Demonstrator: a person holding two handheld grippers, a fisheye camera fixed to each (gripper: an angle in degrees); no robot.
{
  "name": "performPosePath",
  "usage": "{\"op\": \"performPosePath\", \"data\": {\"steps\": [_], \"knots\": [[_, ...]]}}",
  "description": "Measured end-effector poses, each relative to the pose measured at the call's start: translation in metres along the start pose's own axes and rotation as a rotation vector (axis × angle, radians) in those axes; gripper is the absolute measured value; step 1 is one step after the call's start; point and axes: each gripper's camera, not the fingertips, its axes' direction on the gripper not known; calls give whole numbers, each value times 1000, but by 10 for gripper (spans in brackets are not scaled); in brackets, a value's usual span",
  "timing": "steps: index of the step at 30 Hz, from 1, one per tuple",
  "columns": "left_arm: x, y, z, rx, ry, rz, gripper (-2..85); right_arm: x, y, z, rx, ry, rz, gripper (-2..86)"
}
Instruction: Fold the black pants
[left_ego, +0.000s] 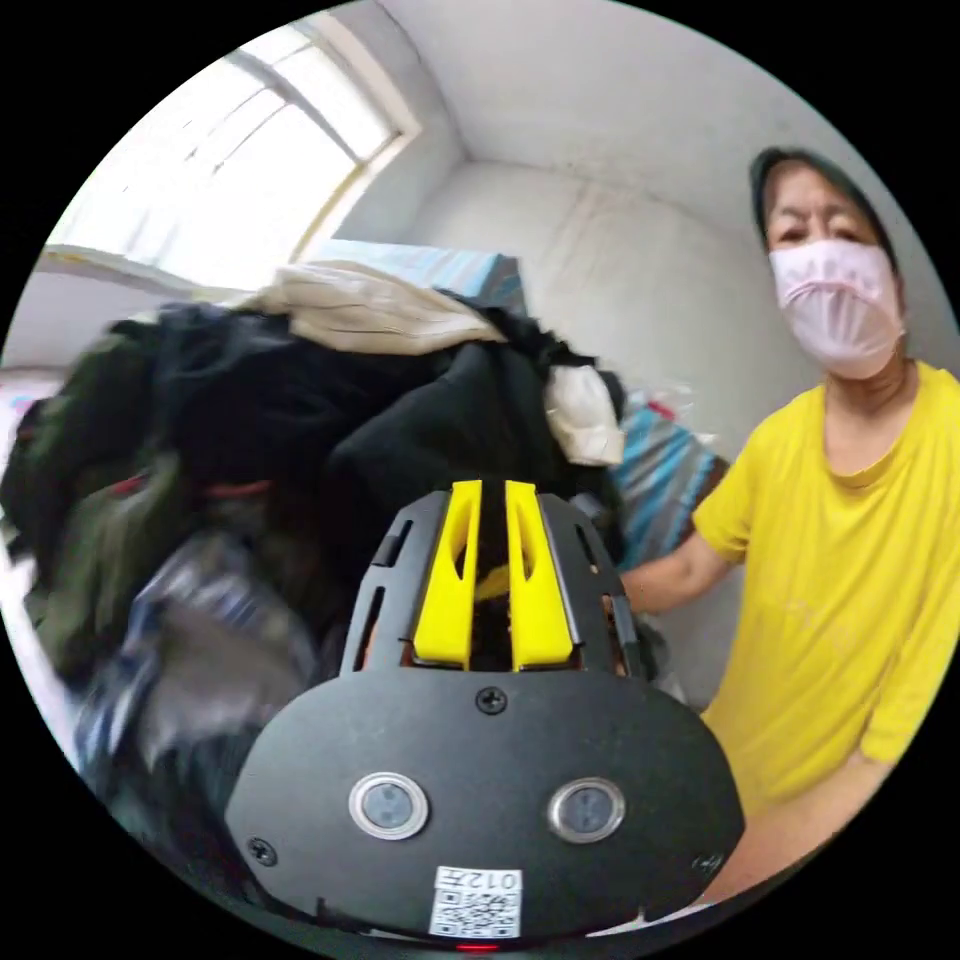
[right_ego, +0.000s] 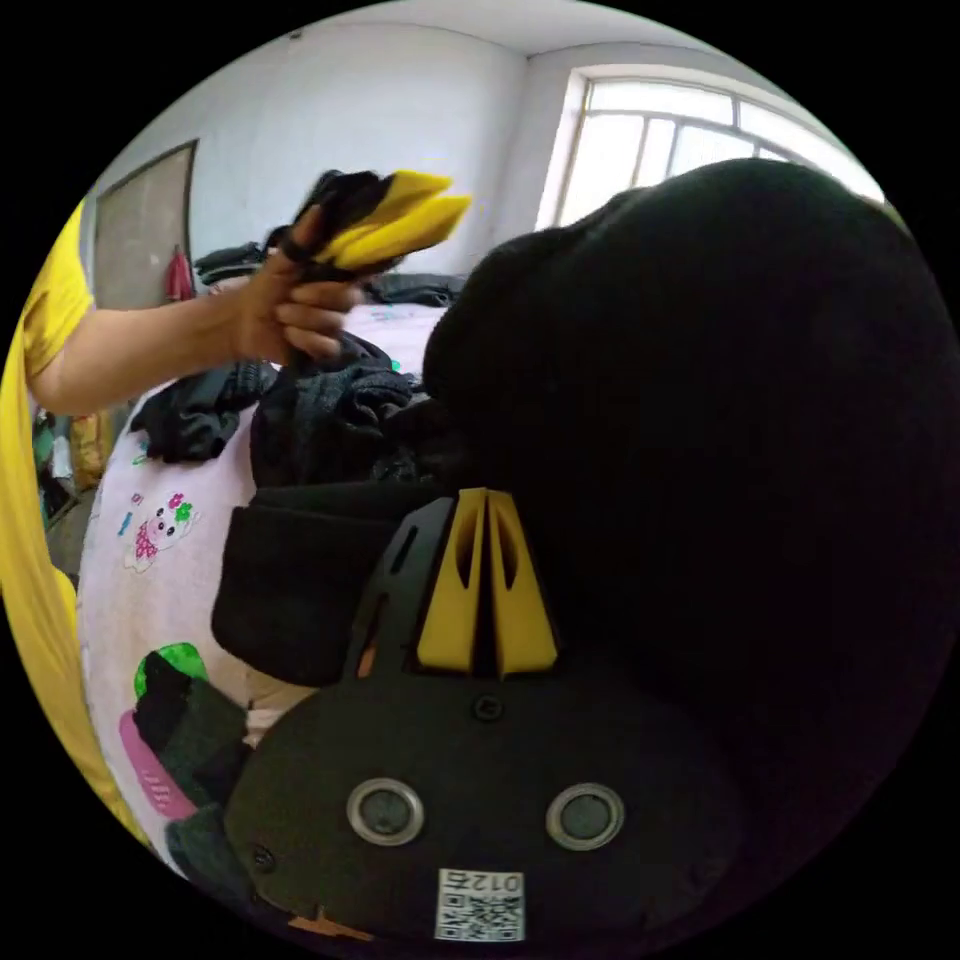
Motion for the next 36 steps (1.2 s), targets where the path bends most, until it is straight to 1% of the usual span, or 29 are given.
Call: {"op": "performPosePath", "data": {"steps": [1, 2, 3, 4, 5, 6, 7, 9, 10, 11, 13, 14, 16, 17, 18, 19, 20, 21, 23, 24, 25, 26, 28, 29, 30, 31, 33, 35, 36], "knots": [[18, 6, -28, -40, -207, -56, 66, -13, -7, -21, 19, 70, 18, 4], [29, 13, -54, -92, -384, -135, 85, -19, -11, -33, 37, 88, 41, 5], [33, 17, -66, -118, -452, -172, 91, -29, -21, -55, 81, 85, 102, 9], [38, 23, -87, -166, -558, -238, 104, -41, -33, -70, 114, 52, 142, 14], [39, 26, -104, -203, -632, -313, 119, -48, -41, -74, 114, 33, 144, 16], [39, 26, -111, -215, -658, -348, 127, -62, -60, -73, 86, 0, 120, 32], [39, 25, -121, -236, -696, -406, 138, -74, -79, -64, 50, -18, 109, 70], [36, 23, -126, -232, -722, -466, 155, -85, -108, -39, -26, -41, 123, 142], [31, 18, -120, -261, -697, -506, 165, -89, -126, -21, -80, -73, 118, 167], [25, 12, -110, -314, -691, -526, 176, -89, -134, -13, -99, -91, 120, 171], [15, 3, -90, -389, -719, -535, 185, -94, -163, 22, -209, -128, 104, 182], [4, 0, -77, -419, -701, -568, 188, -96, -169, 31, -248, -132, 92, 184], [-11, -5, -57, -454, -664, -633, 188, -107, -186, 62, -395, -165, 56, 177], [-18, -11, -43, -476, -650, -651, 182, -111, -189, 69, -432, -160, 50, 172], [-20, -14, -36, -479, -637, -659, 176, -116, -195, 75, -476, -123, 57, 147], [-23, -20, -24, -481, -605, -678, 149, -119, -203, 75, -509, -116, 75, 109], [-23, -26, -14, -490, -603, -698, 109, -119, -208, 73, -520, -127, 94, 99], [-22, -31, -10, -493, -590, -687, 99, -118, -218, 64, -513, -150, 140, 79], [-11, -54, -8, -448, -531, -684, 68, -112, -232, 42, -450, -237, 228, 65], [-7, -62, -9, -430, -505, -673, 64, -102, -240, 27, -395, -314, 330, 57], [2, -79, -15, -384, -460, -659, 58, -91, -246, 11, -333, -373, 422, 50], [12, -98, -25, -329, -424, -641, 53, -85, -249, 3, -302, -408, 466, 46], [28, -134, -44, -246, -372, -600, 48, -62, -265, -32, -125, -567, 603, 35], [39, -163, -58, -213, -363, -552, 45, -57, -270, -42, -71, -601, 625, 34], [45, -178, -65, -199, -361, -533, 44, -49, -284, -64, 50, -662, 659, 32], [56, -209, -80, -171, -355, -485, 42, -44, -301, -86, 157, -708, 668, 34], [75, -258, -101, -134, -347, -407, 40, -45, -340, -116, 268, -766, 601, 37], [100, -318, -137, -67, -353, -327, 38, -55, -392, -142, 313, -784, 481, 41], [107, -332, -147, -52, -367, -312, 38, -65, -428, -157, 320, -777, 398, 43]]}}
